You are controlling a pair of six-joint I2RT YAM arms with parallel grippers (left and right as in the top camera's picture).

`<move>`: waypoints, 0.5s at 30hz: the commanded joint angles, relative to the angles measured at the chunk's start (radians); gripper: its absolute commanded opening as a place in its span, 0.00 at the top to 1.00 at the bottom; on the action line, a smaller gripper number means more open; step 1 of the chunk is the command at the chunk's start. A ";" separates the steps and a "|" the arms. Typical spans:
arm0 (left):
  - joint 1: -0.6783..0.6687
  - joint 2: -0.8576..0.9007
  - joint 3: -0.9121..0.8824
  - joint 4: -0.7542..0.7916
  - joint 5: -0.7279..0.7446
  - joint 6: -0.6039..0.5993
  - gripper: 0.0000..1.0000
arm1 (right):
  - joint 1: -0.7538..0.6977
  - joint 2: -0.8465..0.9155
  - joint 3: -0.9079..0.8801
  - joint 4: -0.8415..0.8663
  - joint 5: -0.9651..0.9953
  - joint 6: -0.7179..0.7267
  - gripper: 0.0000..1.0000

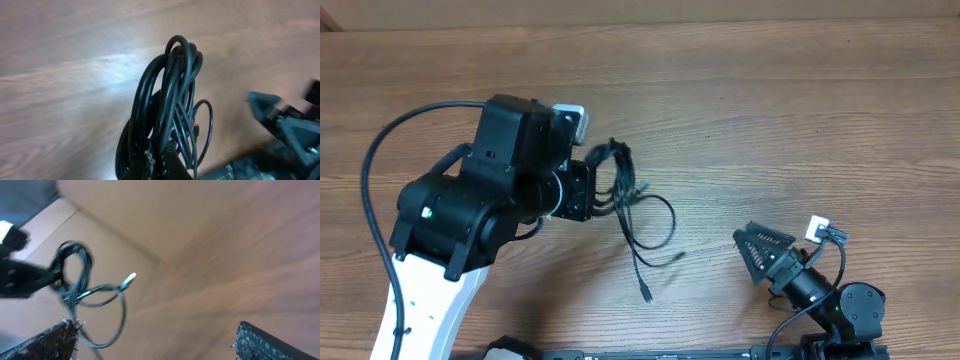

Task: Untangle cables
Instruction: 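Move the right gripper toward the hanging cable strands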

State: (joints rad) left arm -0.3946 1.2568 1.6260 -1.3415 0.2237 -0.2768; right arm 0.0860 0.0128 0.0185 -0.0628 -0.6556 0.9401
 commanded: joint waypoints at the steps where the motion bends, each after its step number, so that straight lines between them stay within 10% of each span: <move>1: 0.002 0.016 0.026 -0.012 0.177 0.059 0.96 | 0.001 -0.010 -0.010 0.005 -0.171 0.011 0.00; 15: -0.101 0.043 0.026 0.115 0.268 0.097 0.96 | 0.040 0.039 -0.010 -0.015 -0.206 -0.006 0.01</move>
State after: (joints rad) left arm -0.4580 1.2957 1.6260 -1.2488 0.4583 -0.2024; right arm 0.1047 0.0212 0.0185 -0.0822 -0.8829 0.9417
